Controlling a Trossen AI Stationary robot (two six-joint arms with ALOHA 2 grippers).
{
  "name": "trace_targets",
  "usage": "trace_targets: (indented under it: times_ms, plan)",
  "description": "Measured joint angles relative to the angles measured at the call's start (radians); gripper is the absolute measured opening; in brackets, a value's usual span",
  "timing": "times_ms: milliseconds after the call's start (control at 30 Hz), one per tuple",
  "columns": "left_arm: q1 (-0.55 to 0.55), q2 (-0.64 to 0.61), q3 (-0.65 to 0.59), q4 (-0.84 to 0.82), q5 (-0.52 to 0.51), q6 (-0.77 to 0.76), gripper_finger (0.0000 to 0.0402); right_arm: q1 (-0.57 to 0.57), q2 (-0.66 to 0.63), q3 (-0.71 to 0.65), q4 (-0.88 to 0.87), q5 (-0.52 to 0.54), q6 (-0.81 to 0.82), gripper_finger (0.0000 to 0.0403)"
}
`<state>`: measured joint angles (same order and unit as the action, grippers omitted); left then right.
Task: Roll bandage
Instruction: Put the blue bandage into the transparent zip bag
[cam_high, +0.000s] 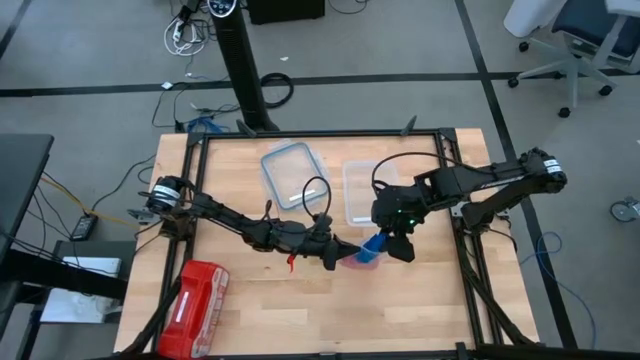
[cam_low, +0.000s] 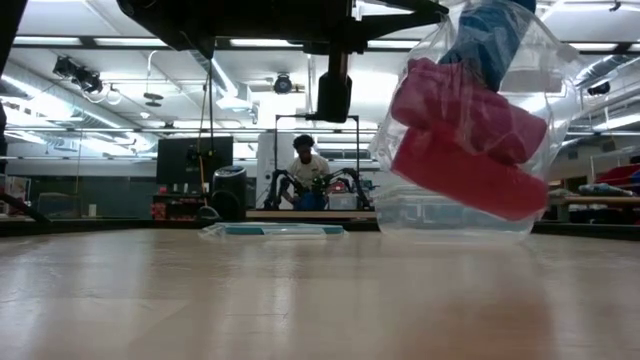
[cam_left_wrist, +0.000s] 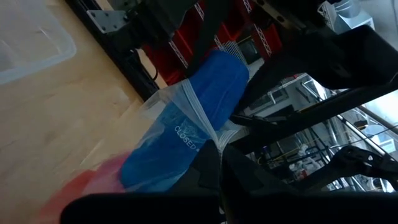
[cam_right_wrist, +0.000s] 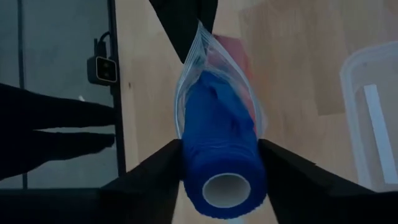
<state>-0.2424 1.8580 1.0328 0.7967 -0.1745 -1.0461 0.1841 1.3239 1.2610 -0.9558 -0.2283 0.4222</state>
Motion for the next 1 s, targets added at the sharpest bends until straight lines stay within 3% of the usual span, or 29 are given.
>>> trace_targets:
  times_ms: [233, 500, 1000]
  plan:
    - [0.0, 0.0, 0.0, 0.004, 0.004, -0.009, 0.0004, -0.015, -0.002, 0.0, 0.002, -0.047, -0.007, 0.0133]
    - [0.016, 0.0, 0.0, -0.011, 0.069, -0.069, 0.0004, -0.062, -0.003, 0.002, -0.052, -0.149, -0.004, 0.0139]
    - [0.048, -0.001, 0.001, -0.006, 0.122, -0.063, 0.0004, -0.171, 0.0, 0.18, -0.348, -0.171, -0.138, 0.0135]
